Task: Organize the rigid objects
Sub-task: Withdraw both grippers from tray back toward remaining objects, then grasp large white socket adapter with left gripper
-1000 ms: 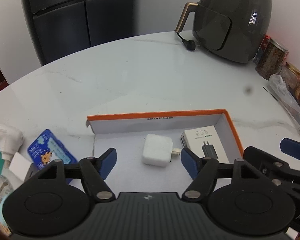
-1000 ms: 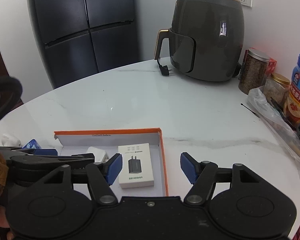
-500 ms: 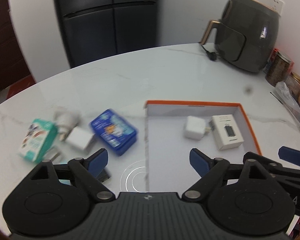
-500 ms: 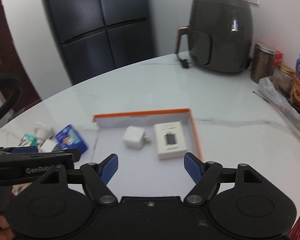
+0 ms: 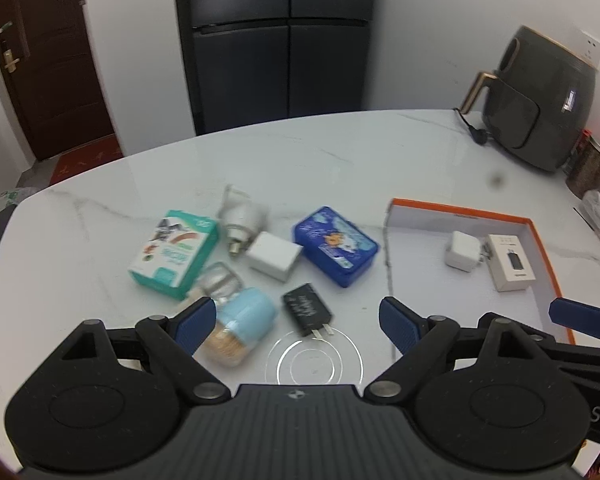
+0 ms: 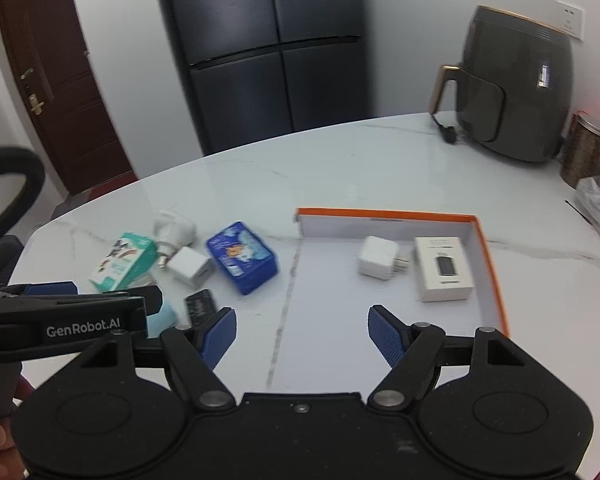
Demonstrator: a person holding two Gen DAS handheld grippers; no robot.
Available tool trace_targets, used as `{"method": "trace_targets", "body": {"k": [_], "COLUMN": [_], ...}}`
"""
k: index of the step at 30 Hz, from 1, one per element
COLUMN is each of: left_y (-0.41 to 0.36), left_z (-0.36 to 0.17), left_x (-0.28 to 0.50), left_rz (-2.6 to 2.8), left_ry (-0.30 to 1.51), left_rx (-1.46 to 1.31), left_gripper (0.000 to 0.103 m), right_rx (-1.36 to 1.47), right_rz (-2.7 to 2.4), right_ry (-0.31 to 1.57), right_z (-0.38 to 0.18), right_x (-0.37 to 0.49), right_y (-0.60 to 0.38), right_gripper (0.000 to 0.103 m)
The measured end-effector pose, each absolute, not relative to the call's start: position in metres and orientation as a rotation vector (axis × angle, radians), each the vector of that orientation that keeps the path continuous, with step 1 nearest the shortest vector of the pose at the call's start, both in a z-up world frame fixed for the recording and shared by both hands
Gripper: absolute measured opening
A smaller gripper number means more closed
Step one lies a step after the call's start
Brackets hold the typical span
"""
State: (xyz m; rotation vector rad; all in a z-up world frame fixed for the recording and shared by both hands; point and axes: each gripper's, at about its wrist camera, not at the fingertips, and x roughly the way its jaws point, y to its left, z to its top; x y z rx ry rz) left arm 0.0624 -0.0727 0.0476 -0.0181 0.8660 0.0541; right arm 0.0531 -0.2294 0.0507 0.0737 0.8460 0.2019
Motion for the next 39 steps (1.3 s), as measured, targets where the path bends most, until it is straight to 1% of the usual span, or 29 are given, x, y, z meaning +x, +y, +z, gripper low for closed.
{"method": "trace_targets", "body": {"k": [16,29,39], "left_y": [-0.016,0.004,0.018], "left_z": [0.057,0.056,0.044], "left_x": [0.044,0.04,0.041], "left_rz": [0.147,0.16,0.151], "left_ry": [0.841,0.844,0.868], "left_rx": [-0.064,-0.075,-0.084], "left_gripper": [0.091,0.091,0.091], "right_rx": [0.025,0.013,0.012], "right_rz": [0.301,0.332,0.341], "right_ry": [0.836,0.842,0.868], "right_z": [0.057,0.055,0.045], "right_x": [0.048,0.046,0.047], "right_y": [-0.17,-0.151,-0.14], "right_gripper": [0.087,0.087,0.087]}}
